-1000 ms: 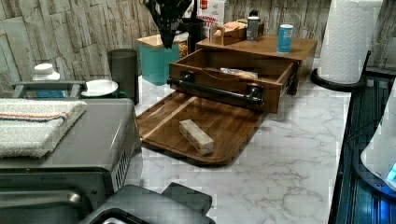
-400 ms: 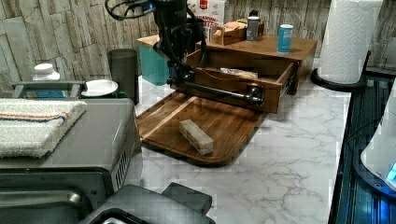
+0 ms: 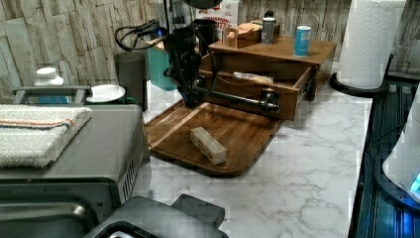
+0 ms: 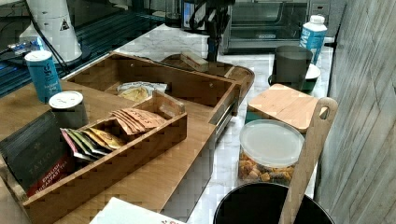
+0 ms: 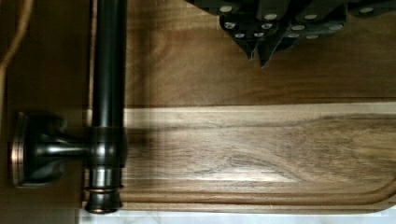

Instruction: Close the drawer.

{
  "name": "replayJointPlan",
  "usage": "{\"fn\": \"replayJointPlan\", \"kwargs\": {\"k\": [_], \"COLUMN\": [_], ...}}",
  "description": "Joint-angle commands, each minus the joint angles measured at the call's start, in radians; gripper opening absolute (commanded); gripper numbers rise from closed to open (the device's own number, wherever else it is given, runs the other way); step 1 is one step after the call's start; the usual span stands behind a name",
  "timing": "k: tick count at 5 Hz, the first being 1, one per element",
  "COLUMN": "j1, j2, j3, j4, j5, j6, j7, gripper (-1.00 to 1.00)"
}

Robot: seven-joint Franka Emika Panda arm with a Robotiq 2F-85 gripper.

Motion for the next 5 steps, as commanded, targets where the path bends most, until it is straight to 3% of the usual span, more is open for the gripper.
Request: {"fn": "replayJointPlan", "kwargs": {"k": [1, 3, 5], "j1": [-0.106, -0.209, -0.344], "j2": [-0.018, -0.026, 0.013], "j3": [-0.028, -0.053, -0.125], "j4": [0.039, 0.034, 0.120], "j5": [0.019, 0.080, 0.217], "j6": [-0.018, 0.013, -0.059], "j7": [-0.222, -0.436, -0.647], "gripper": [-1.00, -1.00, -1.00]}}
